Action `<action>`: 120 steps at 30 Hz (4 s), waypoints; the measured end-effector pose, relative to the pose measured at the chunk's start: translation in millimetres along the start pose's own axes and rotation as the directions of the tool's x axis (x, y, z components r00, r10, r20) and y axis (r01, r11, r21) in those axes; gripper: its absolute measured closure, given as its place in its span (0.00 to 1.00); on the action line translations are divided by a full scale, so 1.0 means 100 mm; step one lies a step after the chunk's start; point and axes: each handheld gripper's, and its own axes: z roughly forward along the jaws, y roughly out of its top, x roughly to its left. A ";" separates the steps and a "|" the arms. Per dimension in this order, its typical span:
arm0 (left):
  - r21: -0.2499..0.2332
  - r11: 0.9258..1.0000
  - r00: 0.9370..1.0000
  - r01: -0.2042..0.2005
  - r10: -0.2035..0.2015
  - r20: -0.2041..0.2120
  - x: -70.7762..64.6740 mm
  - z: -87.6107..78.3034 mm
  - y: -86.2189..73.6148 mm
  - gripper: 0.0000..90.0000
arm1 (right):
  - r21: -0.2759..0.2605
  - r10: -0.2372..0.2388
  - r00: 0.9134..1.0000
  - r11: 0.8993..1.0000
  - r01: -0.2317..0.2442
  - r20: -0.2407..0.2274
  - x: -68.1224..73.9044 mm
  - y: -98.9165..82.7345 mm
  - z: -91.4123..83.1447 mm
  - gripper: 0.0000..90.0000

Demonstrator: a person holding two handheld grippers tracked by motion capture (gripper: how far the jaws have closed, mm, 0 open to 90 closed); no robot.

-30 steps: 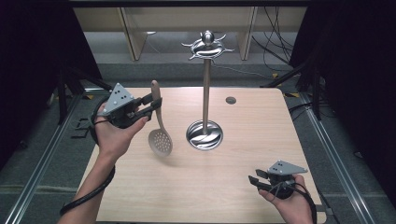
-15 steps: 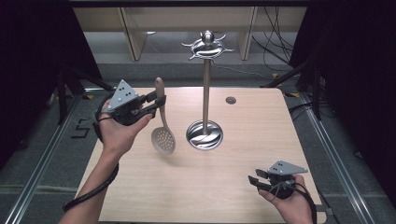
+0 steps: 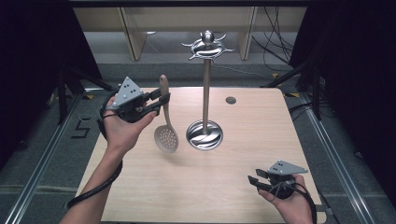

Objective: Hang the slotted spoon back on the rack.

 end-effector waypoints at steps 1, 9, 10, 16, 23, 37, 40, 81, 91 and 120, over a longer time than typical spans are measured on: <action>-0.001 1.000 1.000 0.001 -0.001 0.001 0.00 0.01 0.00 0.76 | 0.002 0.004 1.000 1.000 -0.004 0.001 0.00 0.00 0.00 0.64; -0.001 1.000 1.000 -0.001 0.001 0.006 -0.02 0.05 0.05 0.76 | 0.002 -0.005 1.000 1.000 0.005 0.004 -0.01 0.00 0.00 0.64; 0.001 1.000 1.000 -0.002 0.002 0.006 -0.02 0.05 0.06 0.76 | 0.001 -0.005 1.000 1.000 0.005 0.004 -0.01 0.00 0.00 0.64; 0.003 1.000 1.000 -0.004 0.004 0.010 -0.03 0.09 0.08 0.76 | -0.007 0.002 1.000 1.000 -0.002 -0.001 0.00 0.00 0.00 0.64; 0.005 1.000 1.000 -0.002 0.002 0.014 -0.04 0.12 0.08 0.76 | -0.005 0.001 1.000 1.000 -0.001 -0.002 0.00 0.00 0.00 0.63; -0.004 1.000 1.000 -0.007 0.007 0.016 -0.06 0.18 0.15 0.76 | -0.022 0.006 1.000 1.000 -0.006 -0.005 -0.01 0.00 0.00 0.63; -0.005 1.000 1.000 -0.007 0.007 0.016 -0.06 0.19 0.16 0.76 | -0.019 0.005 1.000 1.000 -0.005 -0.003 -0.01 0.00 -0.01 0.63; -0.008 1.000 0.999 -0.016 0.017 0.035 -0.10 0.38 0.35 0.76 | -0.017 0.003 1.000 1.000 -0.003 0.004 -0.01 0.01 -0.02 0.63; -0.008 1.000 0.999 -0.019 0.019 0.042 -0.13 0.42 0.39 0.76 | -0.015 0.016 1.000 1.000 -0.016 0.002 0.01 0.00 -0.02 0.63; 0.008 1.000 0.999 0.005 -0.006 0.051 -0.12 0.53 0.44 0.76 | -0.009 0.027 1.000 1.000 -0.027 -0.004 0.02 0.00 -0.02 0.63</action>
